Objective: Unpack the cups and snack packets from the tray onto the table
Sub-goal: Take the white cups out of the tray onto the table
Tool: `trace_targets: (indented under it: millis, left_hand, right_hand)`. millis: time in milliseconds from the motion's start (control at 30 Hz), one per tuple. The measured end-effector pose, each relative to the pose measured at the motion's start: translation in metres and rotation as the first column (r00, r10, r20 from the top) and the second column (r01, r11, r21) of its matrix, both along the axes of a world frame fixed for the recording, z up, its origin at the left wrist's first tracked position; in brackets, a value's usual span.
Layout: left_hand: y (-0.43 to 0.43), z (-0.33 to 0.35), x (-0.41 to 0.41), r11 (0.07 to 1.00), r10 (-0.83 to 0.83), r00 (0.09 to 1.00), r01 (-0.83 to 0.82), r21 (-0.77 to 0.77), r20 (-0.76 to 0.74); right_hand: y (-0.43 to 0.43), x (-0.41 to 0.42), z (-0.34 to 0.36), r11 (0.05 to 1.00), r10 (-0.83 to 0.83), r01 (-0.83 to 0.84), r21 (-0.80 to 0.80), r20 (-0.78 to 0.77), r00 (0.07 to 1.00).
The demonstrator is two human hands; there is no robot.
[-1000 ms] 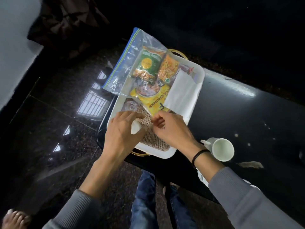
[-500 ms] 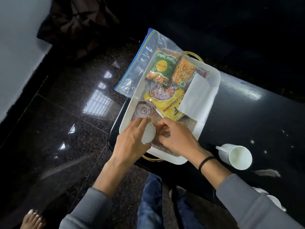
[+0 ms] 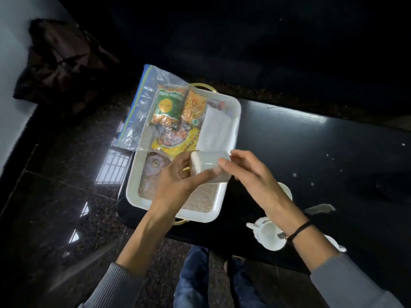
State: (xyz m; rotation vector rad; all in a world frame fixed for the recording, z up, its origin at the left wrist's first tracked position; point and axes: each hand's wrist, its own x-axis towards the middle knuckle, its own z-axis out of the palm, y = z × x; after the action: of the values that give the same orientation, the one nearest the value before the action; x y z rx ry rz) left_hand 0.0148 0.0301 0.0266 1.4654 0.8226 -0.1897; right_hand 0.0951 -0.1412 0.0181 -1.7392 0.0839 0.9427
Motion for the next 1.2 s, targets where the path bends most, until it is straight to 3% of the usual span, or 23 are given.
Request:
trace_targets:
  millis: [167, 233, 500, 667, 800, 967, 1200]
  left_hand:
    - [-0.064, 0.012, 0.029, 0.943, 0.013, 0.998, 0.008, -0.333, 0.062]
    - [-0.089, 0.014, 0.037, 0.915, -0.037, 0.997, 0.063, -0.398, 0.073]
    - [-0.163, 0.005, 0.061, 0.89, -0.369, 0.929, 0.36, -0.281, 0.024]
    - [-0.188, -0.006, 0.066, 0.916, -0.401, 0.915, 0.402, 0.011, -0.037]
    - [-0.196, -0.013, 0.061, 0.812, -0.521, 0.85, 0.521, 0.263, -0.077]
    - [-0.203, -0.023, 0.053, 0.748, -0.578, 0.808, 0.579, 0.324, -0.111]
    - [-0.205, -0.026, 0.053, 0.755, -0.564, 0.819, 0.564, 0.335, -0.109]
  right_hand:
    - [-0.056, 0.008, 0.011, 0.982, -0.155, 0.165, 0.093, -0.102, 0.983]
    - [-0.08, 0.009, 0.017, 0.956, -0.252, 0.267, 0.122, -0.126, 0.959]
    - [-0.167, 0.008, 0.025, 0.898, -0.439, 0.437, 0.037, 0.049, 0.897]
    - [-0.212, 0.0, 0.009, 0.887, -0.238, 0.337, -0.315, 0.312, 0.92]
    - [-0.224, -0.01, -0.011, 0.83, -0.022, 0.236, -0.506, 0.393, 0.919]
    - [-0.223, -0.023, -0.031, 0.751, 0.225, 0.116, -0.65, 0.417, 0.881]
    - [-0.216, -0.03, -0.047, 0.722, 0.279, 0.134, -0.678, 0.463, 0.842]
